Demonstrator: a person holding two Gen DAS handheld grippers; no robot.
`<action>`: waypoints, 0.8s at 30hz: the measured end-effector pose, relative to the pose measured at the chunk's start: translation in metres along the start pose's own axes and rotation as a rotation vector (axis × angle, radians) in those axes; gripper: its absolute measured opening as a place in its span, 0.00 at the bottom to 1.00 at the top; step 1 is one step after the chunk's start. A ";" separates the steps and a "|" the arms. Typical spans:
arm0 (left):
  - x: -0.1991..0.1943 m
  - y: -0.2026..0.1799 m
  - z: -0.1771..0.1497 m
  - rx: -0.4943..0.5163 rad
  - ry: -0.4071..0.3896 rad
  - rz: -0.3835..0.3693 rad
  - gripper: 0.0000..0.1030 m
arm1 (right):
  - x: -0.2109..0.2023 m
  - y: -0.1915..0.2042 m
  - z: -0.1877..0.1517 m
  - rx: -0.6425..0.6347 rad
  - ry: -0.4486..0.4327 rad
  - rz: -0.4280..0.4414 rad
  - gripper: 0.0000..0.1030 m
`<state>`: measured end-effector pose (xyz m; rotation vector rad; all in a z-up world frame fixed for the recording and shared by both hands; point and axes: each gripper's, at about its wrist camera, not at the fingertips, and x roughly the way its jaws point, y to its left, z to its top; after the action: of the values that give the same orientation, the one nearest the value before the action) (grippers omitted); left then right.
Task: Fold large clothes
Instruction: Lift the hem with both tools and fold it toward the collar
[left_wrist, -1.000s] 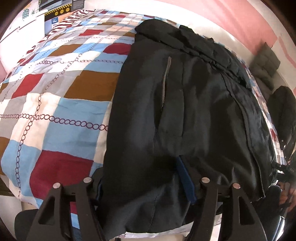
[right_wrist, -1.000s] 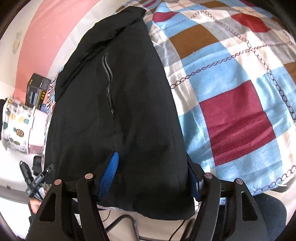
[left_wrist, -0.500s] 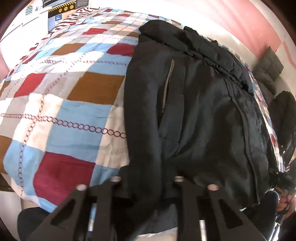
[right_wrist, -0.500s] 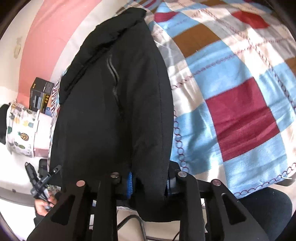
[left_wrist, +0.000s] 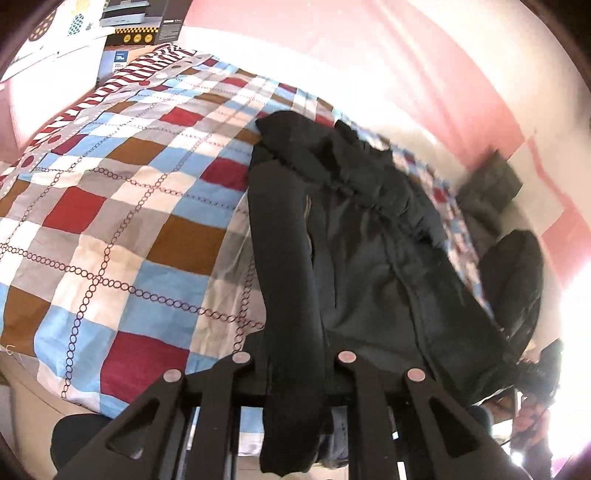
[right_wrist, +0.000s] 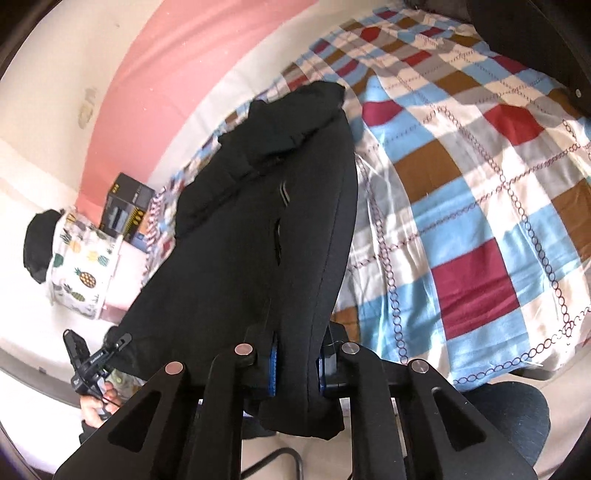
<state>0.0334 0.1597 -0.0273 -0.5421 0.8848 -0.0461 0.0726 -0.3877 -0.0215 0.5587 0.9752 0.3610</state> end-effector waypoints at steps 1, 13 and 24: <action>0.000 -0.001 0.002 -0.004 -0.005 -0.004 0.15 | 0.000 0.002 0.002 0.001 -0.006 0.004 0.14; -0.022 -0.007 -0.001 0.014 -0.032 -0.033 0.14 | -0.019 0.021 -0.004 -0.035 -0.023 0.014 0.14; -0.032 -0.016 0.037 -0.036 -0.112 -0.128 0.14 | -0.027 0.037 0.031 -0.005 -0.108 0.125 0.14</action>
<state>0.0429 0.1703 0.0224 -0.6284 0.7425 -0.1160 0.0835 -0.3815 0.0324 0.6301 0.8371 0.4402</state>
